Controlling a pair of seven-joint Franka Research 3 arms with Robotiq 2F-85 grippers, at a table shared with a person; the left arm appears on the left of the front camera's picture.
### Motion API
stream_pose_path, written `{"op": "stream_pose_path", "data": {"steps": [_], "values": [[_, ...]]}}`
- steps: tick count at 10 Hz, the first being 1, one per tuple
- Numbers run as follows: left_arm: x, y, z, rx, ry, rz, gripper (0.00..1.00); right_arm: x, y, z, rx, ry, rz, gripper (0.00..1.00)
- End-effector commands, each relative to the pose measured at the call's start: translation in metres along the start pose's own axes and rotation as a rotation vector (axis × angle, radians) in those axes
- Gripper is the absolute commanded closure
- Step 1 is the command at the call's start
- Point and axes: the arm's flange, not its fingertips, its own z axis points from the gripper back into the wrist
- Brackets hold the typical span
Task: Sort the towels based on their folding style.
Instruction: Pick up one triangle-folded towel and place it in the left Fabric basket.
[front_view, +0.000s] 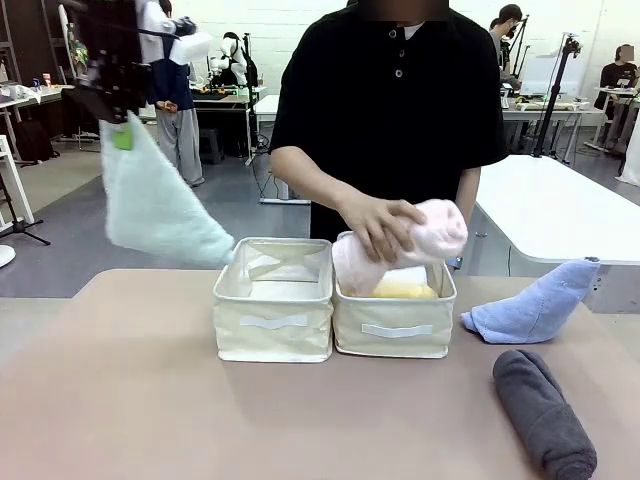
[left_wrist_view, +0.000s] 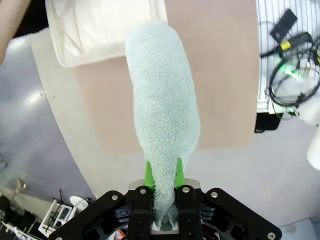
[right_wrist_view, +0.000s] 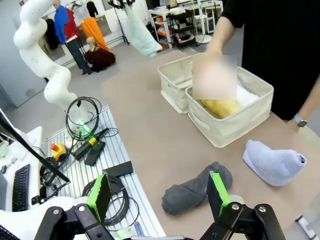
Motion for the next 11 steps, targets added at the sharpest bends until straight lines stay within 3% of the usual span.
{"op": "stream_pose_path", "data": {"steps": [1,4,5,6,11], "values": [[0.023,0.026,-0.009,0.022,-0.064,0.018,0.84,0.002,-0.001,0.001,0.006,-0.021,0.018,0.0],[0.043,0.07,-0.046,-0.01,-0.205,0.046,0.84,0.002,-0.001,0.001,0.006,-0.021,0.018,0.0],[0.042,0.08,-0.057,-0.077,-0.248,0.064,0.84,0.002,-0.001,0.001,0.006,-0.021,0.018,0.0],[0.043,0.058,-0.048,-0.003,-0.142,0.009,0.84,0.002,-0.001,0.001,0.006,-0.021,0.018,0.0],[0.047,0.063,-0.049,-0.013,-0.161,0.008,0.84,0.002,-0.001,0.001,0.006,-0.021,0.018,0.0]]}}
